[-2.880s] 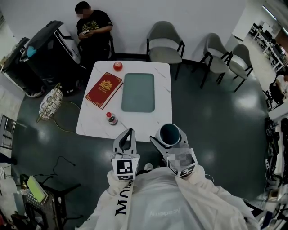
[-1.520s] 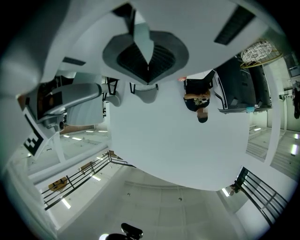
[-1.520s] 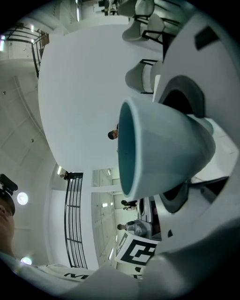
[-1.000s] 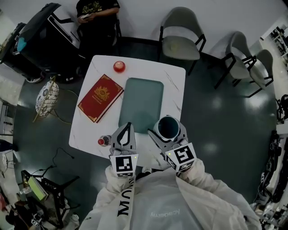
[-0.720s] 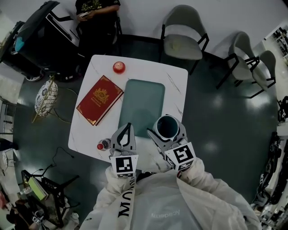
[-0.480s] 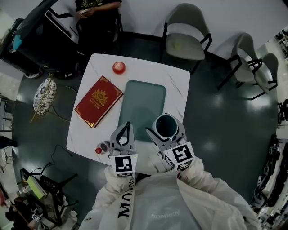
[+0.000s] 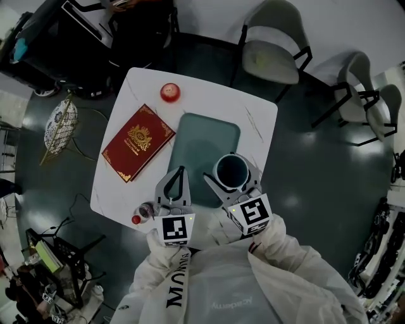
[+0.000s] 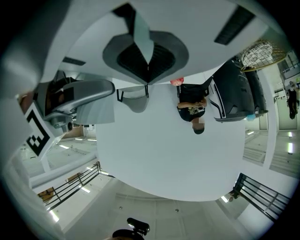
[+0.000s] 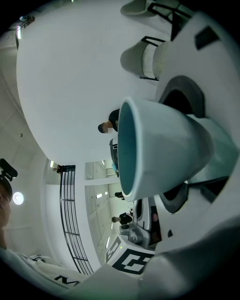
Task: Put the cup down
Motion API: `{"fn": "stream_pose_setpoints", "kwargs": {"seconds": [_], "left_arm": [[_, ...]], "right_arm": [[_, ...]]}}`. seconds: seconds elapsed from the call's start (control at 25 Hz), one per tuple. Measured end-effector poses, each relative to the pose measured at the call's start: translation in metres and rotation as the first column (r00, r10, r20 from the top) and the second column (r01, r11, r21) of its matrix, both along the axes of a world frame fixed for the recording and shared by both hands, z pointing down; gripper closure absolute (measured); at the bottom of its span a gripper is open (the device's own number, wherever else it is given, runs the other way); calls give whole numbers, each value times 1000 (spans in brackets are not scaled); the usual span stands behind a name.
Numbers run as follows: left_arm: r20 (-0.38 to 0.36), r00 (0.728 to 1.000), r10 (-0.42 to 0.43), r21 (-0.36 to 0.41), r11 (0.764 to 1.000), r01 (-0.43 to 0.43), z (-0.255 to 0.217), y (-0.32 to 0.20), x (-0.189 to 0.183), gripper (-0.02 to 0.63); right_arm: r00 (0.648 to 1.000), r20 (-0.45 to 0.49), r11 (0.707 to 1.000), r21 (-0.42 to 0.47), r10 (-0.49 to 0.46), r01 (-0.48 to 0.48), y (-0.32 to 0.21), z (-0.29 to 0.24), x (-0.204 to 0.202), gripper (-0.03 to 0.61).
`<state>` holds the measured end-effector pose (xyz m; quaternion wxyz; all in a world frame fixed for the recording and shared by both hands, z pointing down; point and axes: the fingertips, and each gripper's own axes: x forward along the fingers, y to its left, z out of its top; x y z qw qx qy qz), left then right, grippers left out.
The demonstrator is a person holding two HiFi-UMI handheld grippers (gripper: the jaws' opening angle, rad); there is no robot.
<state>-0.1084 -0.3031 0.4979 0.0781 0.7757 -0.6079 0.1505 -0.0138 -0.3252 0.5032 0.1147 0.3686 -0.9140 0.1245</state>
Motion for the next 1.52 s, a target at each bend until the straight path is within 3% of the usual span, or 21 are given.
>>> {"fn": "stream_pose_setpoints", "kwargs": {"seconds": [0.84, 1.52], "left_arm": [[4, 996, -88, -26, 996, 88, 51, -60, -31, 603], [16, 990, -139, -58, 989, 139, 83, -77, -42, 603]], "right_arm": [[996, -20, 996, 3, -84, 84, -76, 53, -42, 202], [990, -20, 990, 26, -141, 142, -113, 86, -66, 202]]}}
